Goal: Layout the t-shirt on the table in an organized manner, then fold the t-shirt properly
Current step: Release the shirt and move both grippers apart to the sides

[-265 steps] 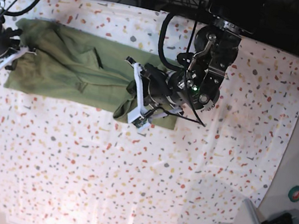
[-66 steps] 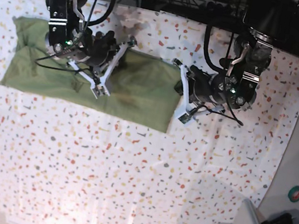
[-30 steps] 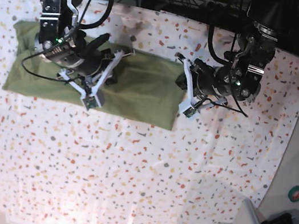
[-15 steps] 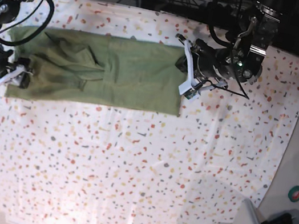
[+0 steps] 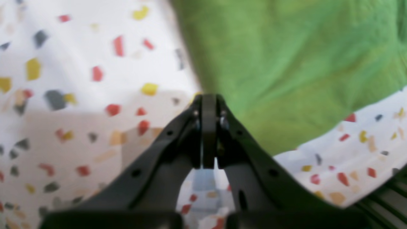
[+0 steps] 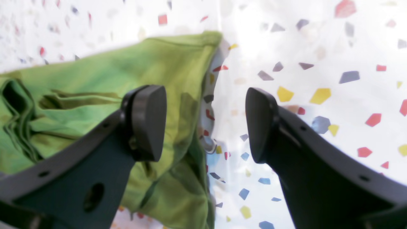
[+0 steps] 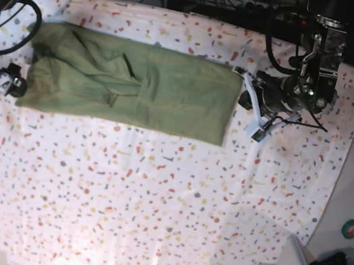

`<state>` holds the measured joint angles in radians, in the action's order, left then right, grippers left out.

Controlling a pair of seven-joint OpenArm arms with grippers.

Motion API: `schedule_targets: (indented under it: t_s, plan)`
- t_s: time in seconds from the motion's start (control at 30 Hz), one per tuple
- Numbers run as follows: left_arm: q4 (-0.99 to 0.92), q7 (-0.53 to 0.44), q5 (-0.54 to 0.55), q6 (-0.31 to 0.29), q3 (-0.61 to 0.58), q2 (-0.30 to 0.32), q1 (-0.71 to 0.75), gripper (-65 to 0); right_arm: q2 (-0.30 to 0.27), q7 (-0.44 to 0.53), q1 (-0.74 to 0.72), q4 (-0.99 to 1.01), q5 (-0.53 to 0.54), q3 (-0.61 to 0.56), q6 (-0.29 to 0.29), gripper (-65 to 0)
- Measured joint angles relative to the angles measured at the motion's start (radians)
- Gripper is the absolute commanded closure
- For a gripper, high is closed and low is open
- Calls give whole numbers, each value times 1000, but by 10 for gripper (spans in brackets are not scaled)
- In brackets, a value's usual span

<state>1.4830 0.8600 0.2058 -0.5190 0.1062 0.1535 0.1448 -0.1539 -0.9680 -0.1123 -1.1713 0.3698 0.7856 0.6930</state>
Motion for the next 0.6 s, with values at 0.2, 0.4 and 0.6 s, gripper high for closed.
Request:
schedule_targets:
  t_s: [0.2, 0.4, 0.6]
  plan:
    - [6, 1, 4, -3, 51, -6, 8, 0, 7, -29, 25, 8, 50, 50, 0, -375]
    - [-57, -4, 0, 3, 166, 2, -13, 0, -29, -28, 22, 117, 62, 53, 0, -375]
    - [-166, -28, 12, -84, 175, 12, -51, 0, -11, -29, 21, 145, 65, 52, 0, -377]
